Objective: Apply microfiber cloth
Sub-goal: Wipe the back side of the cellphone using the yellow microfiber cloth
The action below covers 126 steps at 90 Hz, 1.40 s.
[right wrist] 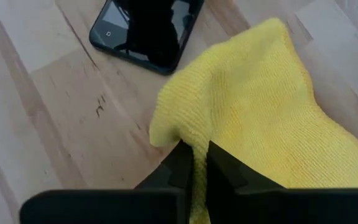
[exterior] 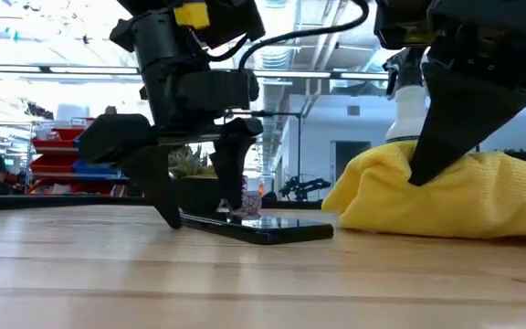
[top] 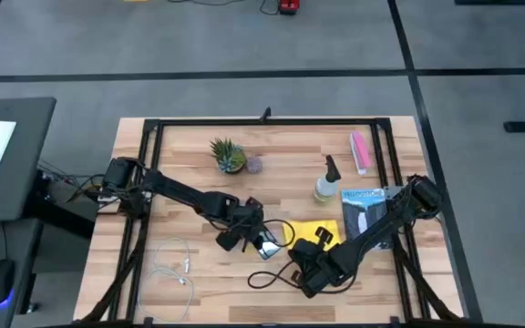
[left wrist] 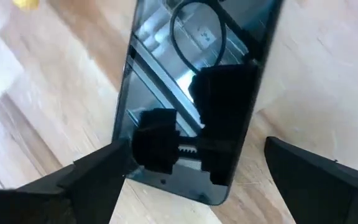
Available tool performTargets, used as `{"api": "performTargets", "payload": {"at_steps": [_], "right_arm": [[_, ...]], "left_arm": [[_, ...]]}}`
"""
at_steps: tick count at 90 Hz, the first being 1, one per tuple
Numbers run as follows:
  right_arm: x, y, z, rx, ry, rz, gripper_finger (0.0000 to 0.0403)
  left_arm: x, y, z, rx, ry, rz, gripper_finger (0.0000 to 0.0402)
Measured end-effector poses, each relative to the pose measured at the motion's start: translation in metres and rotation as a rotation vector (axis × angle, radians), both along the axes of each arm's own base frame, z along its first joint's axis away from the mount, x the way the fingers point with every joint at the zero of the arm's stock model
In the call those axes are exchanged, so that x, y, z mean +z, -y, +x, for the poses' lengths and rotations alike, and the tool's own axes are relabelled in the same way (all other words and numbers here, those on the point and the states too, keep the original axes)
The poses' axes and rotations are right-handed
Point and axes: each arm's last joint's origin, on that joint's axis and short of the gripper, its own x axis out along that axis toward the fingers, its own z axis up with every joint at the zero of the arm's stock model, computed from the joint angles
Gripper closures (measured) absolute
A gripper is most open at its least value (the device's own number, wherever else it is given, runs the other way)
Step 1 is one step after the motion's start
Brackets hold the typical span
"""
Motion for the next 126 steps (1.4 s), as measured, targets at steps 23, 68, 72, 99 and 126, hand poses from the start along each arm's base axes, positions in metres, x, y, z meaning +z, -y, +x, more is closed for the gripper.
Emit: {"api": "performTargets", "payload": {"at_steps": [23, 68, 72, 99, 126], "right_arm": [[0.0, 0.0, 0.0, 0.0, 0.001, 0.0, 0.039], [0.0, 0.0, 0.0, 0.0, 0.003, 0.002, 0.039], [0.0, 0.0, 0.0, 0.0, 0.004, 0.003, 0.039], [0.0, 0.0, 0.0, 0.009, 0.001, -0.003, 0.039], [0.0, 0.0, 0.0, 0.009, 0.003, -0.003, 0.039]], "left_arm": [[0.0, 0.0, -0.001, -0.04, -0.012, 0.027, 0.0053], [-0.005, -0.002, -0.009, 0.171, -0.08, -0.056, 0.0053], [-0.005, -0.002, -0.009, 0.22, -0.077, -0.08, 0.0053], [-0.005, -0.014, -0.01, 0.578, -0.068, -0.22, 0.0053], [0.016, -0.011, 0.001, 0.455, -0.076, -0.168, 0.0053]]}}
